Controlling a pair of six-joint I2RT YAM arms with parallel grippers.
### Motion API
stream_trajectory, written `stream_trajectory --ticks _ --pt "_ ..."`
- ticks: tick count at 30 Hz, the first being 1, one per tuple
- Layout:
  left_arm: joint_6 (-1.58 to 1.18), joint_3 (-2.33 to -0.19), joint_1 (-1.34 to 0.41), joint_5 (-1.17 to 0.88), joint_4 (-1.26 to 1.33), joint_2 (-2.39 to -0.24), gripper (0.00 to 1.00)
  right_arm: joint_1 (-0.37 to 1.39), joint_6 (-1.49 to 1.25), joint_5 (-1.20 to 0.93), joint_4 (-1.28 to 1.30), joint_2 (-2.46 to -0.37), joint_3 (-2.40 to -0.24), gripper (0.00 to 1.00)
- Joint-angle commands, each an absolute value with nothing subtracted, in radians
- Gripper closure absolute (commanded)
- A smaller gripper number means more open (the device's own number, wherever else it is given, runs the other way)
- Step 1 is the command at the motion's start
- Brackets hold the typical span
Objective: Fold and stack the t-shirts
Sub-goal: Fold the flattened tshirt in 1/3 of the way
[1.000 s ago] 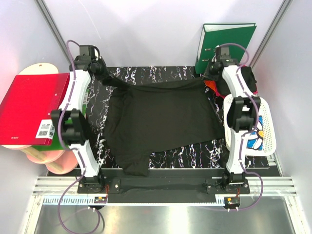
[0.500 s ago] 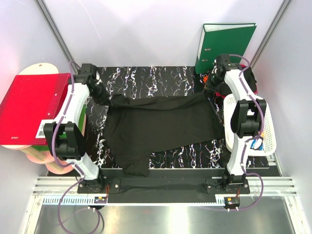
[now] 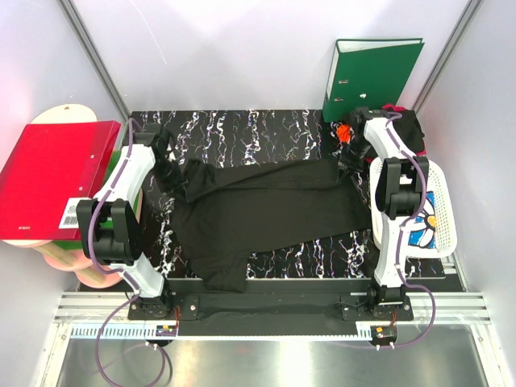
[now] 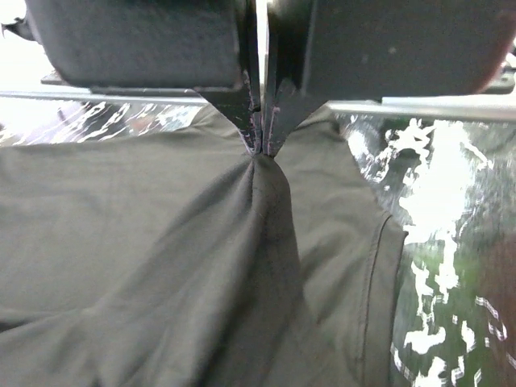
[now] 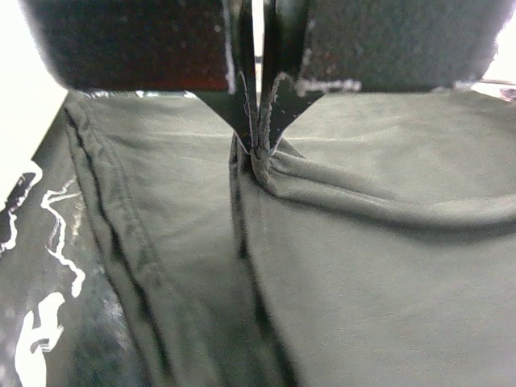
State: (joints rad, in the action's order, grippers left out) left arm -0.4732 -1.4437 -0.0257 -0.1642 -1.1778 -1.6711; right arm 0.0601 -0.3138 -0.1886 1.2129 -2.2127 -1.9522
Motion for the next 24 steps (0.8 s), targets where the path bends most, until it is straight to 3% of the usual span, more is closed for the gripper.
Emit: stream_trajectory --ticks 1,8,9,11,12,24 --pt "-0.445 -1.393 -0.028 -0.153 -1.227 -1.684 1.00 0.071 -0.327 -0.111 1.331 -2.256 -1.980 1.00" --pt "-0.405 -1.353 -0.029 -0.172 -1.227 -1.735 1.00 0.071 -0.345 -0.011 1.356 -2.301 -1.967 1.00" --pt "-0.396 -1.354 -0.029 -0.182 -1.232 -1.750 0.62 0.069 -0.347 -0.005 1.359 -2.312 -1.967 1.00" --pt "-0.387 -1.356 -0.031 -0.187 -1.241 -1.752 0.30 0.069 -0.347 -0.006 1.356 -2.316 -1.967 1.00" --pt "-0.384 -1.362 -0.031 -0.181 -1.244 -1.741 0.04 0.071 -0.348 0.018 1.355 -2.318 -1.968 1.00" --pt "-0.382 -1.575 -0.084 -0.147 -1.232 -1.756 0.01 0.066 -0.318 0.084 1.347 -2.319 -1.977 1.00"
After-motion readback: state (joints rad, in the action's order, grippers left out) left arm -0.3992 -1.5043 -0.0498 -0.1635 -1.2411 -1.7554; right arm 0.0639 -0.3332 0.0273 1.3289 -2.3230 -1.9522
